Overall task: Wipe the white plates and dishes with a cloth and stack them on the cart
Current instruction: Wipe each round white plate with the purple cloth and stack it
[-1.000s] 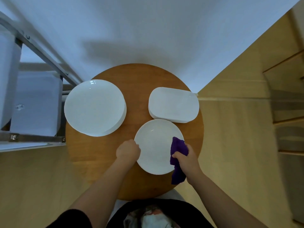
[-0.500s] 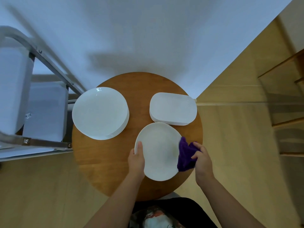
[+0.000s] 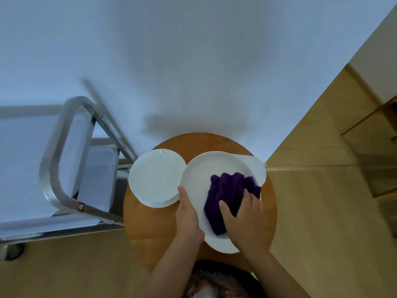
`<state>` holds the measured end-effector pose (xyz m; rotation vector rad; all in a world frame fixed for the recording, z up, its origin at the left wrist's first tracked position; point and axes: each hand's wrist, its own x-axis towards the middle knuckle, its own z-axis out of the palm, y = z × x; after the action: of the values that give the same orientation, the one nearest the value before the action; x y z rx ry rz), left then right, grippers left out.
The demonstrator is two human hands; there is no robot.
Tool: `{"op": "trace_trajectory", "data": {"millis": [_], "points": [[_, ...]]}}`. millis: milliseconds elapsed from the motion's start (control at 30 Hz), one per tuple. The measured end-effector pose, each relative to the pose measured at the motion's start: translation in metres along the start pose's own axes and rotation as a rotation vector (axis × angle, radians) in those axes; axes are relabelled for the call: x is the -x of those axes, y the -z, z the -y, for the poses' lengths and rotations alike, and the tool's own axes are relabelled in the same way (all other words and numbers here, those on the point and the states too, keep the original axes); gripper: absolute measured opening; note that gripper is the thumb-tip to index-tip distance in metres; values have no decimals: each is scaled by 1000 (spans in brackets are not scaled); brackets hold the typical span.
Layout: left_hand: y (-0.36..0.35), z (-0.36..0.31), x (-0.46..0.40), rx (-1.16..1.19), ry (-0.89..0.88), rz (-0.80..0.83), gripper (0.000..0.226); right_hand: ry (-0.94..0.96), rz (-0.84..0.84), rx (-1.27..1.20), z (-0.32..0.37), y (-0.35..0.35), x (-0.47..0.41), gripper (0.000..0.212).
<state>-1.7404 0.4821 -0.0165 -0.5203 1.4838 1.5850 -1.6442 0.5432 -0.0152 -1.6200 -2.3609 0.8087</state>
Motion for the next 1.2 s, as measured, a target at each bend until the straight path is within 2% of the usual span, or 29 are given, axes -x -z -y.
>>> {"op": "trace_trajectory", "data": {"millis": [100, 167, 300, 433, 567, 633, 700, 800, 867, 1000, 1067, 1100, 1167, 1200], "points": [[-4, -13, 14, -44, -86, 36, 46, -114, -9, -83, 26, -3, -13, 91], [-5, -15, 25, -44, -105, 78, 45, -73, -96, -91, 41, -1, -25, 90], [-2, -22, 37, 12, -131, 110, 39, 219, -147, -59, 60, 5, -42, 73], [0, -44, 38, -55, -245, 27, 48, 598, 23, -102, 80, 18, -44, 69], [3, -63, 39, -61, -299, 37, 45, 794, 154, -176, 96, 30, -33, 66], [6, -72, 43, -54, -275, 51, 49, 817, 195, -228, 99, 37, -26, 59], [8, -82, 43, -4, -197, 93, 63, 826, 242, -272, 96, 43, -17, 48], [11, -95, 43, 26, -153, 121, 78, 775, 414, -235, 82, 51, -9, 47], [15, -106, 41, 5, -180, 148, 79, 748, 500, -220, 71, 58, -9, 47], [24, -115, 39, -73, -237, 149, 71, 767, 529, -65, 49, 77, -16, 46], [26, -115, 39, -107, -228, 159, 65, 781, 475, 77, 42, 81, -19, 44], [26, -116, 39, -106, -214, 163, 62, 773, 397, 102, 43, 81, -18, 36], [27, -115, 40, -84, -163, 179, 64, 674, 181, 13, 51, 81, -12, 14], [26, -114, 40, -64, -134, 194, 67, 561, 82, -128, 59, 81, -8, 15]]}}
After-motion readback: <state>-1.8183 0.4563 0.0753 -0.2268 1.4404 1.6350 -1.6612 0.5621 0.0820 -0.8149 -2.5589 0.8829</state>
